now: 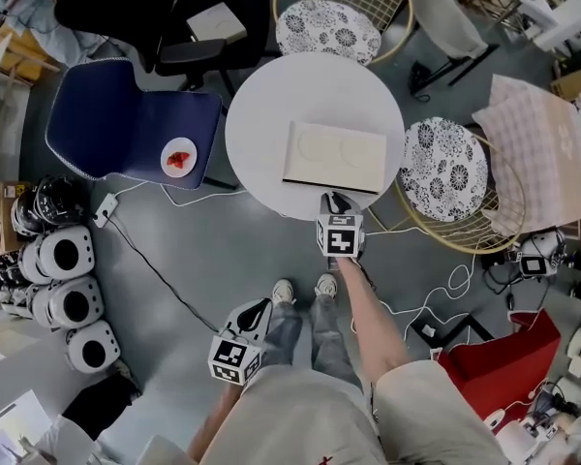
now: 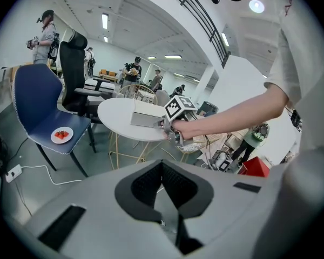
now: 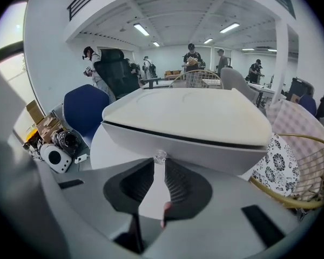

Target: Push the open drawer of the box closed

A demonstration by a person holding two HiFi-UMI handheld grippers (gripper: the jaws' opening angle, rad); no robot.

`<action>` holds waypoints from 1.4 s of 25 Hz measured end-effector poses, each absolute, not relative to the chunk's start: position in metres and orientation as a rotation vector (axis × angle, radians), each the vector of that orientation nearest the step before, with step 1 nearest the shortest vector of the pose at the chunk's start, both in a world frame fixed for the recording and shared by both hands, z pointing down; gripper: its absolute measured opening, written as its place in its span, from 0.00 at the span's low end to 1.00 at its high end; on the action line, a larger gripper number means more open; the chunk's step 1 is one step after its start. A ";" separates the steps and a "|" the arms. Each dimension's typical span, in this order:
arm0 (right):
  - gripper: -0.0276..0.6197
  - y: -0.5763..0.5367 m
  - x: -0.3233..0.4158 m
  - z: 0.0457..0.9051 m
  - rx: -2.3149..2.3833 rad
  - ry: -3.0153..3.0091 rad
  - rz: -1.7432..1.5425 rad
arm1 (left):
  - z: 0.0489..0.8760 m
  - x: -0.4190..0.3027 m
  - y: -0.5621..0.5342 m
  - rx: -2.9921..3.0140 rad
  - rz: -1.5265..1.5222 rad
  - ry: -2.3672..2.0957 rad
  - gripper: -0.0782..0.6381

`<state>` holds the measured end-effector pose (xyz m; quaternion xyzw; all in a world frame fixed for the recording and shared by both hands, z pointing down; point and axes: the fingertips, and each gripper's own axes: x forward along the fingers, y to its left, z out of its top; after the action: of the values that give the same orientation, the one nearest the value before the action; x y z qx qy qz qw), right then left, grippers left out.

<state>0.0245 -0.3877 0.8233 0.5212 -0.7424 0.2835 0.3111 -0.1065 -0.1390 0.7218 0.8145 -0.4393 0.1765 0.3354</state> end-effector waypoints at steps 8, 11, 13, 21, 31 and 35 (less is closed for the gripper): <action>0.16 -0.398 0.023 0.824 1.401 -1.951 0.733 | 0.725 -0.111 -0.138 2.120 0.461 -1.152 0.13; 0.16 -0.397 0.024 0.823 1.401 -1.952 0.739 | 0.722 -0.109 -0.138 2.127 0.456 -1.153 0.13; 0.16 -0.398 0.024 0.822 1.400 -1.958 0.748 | 0.719 -0.108 -0.139 2.132 0.451 -1.155 0.13; 0.21 -0.363 0.035 0.824 1.395 -1.925 0.830 | 0.713 -0.105 -0.141 2.137 0.434 -1.167 0.13; 0.08 -0.333 0.031 0.789 1.393 -2.000 0.763 | 0.692 -0.083 -0.147 2.218 0.403 -1.154 0.13; 0.07 -0.331 0.027 0.761 1.394 -2.057 0.719 | 0.681 -0.078 -0.146 2.253 0.393 -1.156 0.13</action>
<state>0.0275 -0.3307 0.7610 0.5184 -0.7647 0.2673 0.2739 -0.0784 -0.1460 0.6812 0.8426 -0.4324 0.1470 0.2853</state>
